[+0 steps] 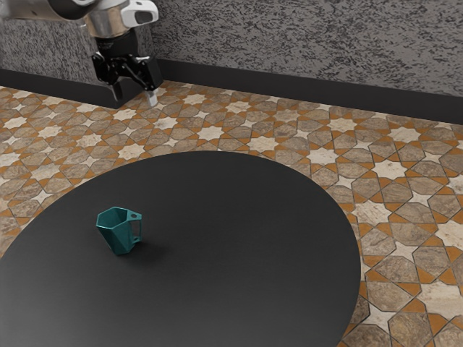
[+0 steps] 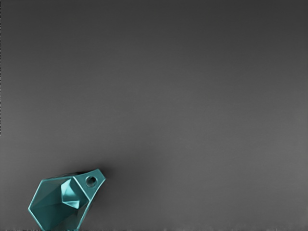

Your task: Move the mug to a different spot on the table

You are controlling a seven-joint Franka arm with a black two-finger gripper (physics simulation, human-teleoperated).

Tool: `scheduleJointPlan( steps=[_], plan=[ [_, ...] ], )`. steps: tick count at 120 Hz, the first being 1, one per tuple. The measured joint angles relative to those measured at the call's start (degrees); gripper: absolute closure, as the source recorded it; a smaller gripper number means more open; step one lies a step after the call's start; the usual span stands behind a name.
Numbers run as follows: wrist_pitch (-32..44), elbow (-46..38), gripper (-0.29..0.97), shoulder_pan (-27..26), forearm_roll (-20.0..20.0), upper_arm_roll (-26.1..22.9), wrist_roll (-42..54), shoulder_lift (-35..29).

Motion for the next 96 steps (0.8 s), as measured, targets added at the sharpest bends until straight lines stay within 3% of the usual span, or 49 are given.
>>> scheduleJointPlan(
  steps=[33, 49, 73, 96],
  plan=[
    [-0.2, -3.5, 0.00, 1.6, 0.9, -1.7, 0.1, -3.7],
    [4.2, -18.6, 0.00, 1.1, 2.7, -2.5, 0.1, -10.8],
    [11.2, -32.6, 0.00, 2.4, 3.3, -3.3, 0.8, -13.6],
    [19.2, -41.3, 0.00, 3.1, 3.6, -4.9, 15.7, -14.8]
  ],
)
